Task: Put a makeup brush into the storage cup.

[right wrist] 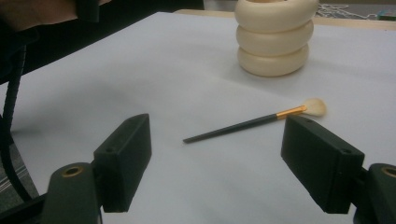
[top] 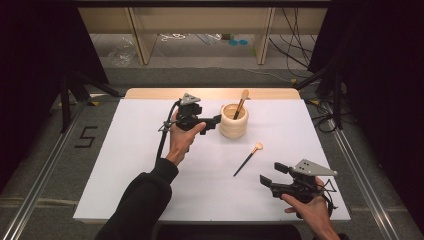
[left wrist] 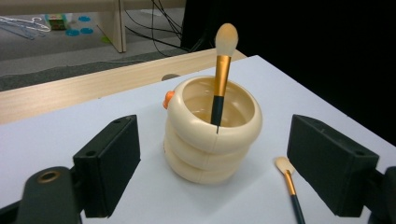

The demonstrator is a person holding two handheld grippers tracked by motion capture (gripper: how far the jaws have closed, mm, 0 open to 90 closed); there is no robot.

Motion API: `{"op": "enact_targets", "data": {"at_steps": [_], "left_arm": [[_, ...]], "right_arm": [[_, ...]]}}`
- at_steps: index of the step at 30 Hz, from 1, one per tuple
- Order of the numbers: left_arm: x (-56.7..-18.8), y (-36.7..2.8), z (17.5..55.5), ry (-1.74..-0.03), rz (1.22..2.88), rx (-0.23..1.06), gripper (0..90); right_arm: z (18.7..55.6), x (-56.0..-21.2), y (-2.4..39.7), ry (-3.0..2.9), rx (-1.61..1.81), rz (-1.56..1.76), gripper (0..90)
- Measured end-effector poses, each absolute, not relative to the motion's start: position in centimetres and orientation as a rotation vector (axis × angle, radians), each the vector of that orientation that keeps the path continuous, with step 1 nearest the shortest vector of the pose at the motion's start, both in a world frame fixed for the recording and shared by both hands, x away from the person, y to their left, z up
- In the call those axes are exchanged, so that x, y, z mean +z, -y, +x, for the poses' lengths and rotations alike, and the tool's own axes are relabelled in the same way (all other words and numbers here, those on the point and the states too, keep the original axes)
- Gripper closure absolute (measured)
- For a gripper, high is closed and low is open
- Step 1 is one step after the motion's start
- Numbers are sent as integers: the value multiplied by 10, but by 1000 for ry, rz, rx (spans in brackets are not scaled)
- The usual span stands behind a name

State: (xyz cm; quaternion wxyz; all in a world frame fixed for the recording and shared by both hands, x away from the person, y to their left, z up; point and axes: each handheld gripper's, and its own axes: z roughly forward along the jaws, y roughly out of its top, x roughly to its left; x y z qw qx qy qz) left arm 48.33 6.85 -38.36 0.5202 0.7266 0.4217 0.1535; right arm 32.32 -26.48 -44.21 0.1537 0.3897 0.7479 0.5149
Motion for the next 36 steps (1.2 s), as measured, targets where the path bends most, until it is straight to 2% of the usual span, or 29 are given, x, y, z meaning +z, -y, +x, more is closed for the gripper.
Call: {"op": "enact_targets", "data": {"at_steps": [17, 31, 36], "left_arm": [[-393, -98, 426, -991, 1762, 452, 163], [-399, -102, 408, -984, 1778, 471, 159], [-404, -105, 402, -971, 1798, 459, 190]], "right_arm": [[324, -443, 265, -2138, 1497, 1137, 254], [325, -444, 263, -2144, 1496, 1127, 254], [325, -443, 265, -2143, 1475, 1136, 254]]}}
